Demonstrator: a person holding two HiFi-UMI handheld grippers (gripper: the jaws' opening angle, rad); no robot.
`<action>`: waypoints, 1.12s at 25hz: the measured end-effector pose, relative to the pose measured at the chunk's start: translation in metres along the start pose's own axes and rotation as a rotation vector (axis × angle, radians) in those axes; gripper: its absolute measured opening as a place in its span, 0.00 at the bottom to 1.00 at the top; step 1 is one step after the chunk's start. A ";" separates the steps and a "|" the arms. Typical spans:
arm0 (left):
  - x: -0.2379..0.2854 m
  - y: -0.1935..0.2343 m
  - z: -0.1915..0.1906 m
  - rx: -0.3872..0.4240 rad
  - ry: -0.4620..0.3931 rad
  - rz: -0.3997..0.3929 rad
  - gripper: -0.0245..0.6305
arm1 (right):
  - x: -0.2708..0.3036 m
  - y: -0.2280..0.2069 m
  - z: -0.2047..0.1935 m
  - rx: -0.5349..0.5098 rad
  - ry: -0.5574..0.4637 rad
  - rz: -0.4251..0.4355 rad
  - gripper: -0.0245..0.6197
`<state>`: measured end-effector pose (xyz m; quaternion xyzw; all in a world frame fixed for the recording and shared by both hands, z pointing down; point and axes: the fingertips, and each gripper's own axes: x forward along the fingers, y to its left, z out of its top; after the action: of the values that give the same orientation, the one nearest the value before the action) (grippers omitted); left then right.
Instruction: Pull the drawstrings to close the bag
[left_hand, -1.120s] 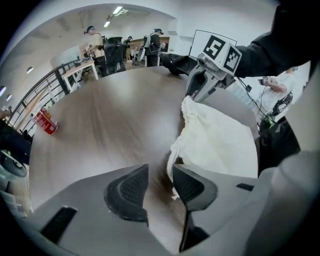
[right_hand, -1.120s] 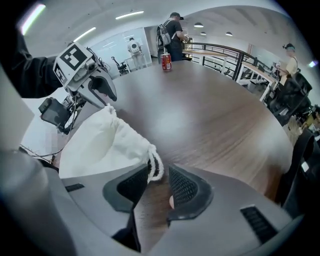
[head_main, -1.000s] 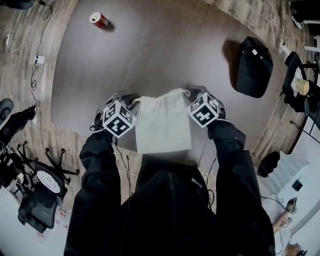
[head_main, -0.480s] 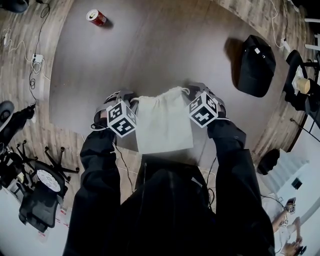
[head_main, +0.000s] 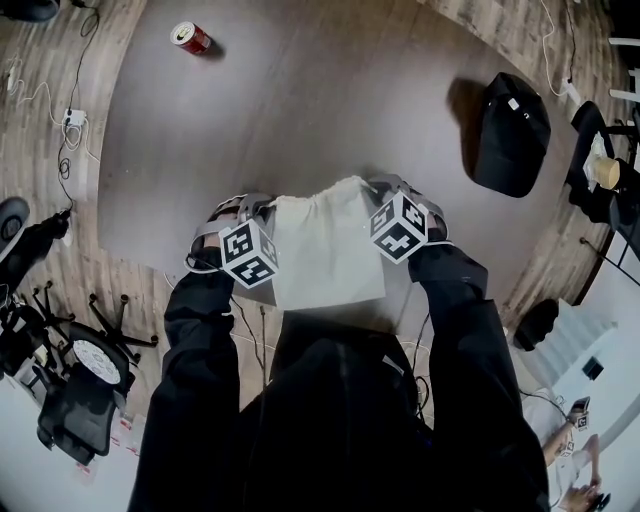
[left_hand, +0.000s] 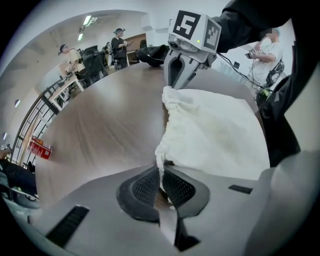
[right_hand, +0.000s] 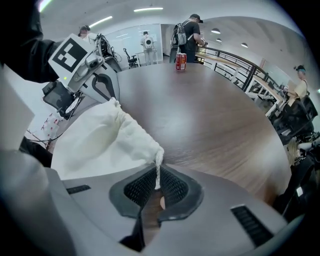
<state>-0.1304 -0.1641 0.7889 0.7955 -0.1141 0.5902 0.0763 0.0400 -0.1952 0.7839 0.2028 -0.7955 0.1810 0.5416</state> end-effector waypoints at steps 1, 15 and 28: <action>0.001 0.001 0.001 0.001 0.003 0.001 0.10 | 0.000 0.000 0.000 0.012 -0.003 -0.004 0.10; -0.054 0.020 0.013 -0.508 -0.168 0.168 0.09 | -0.077 -0.010 0.022 0.313 -0.220 -0.187 0.07; -0.235 0.043 0.064 -1.003 -0.633 0.438 0.09 | -0.252 -0.001 0.082 0.330 -0.557 -0.491 0.07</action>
<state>-0.1488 -0.2004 0.5449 0.7574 -0.5541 0.2028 0.2797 0.0593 -0.2056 0.5193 0.5123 -0.7999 0.1097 0.2926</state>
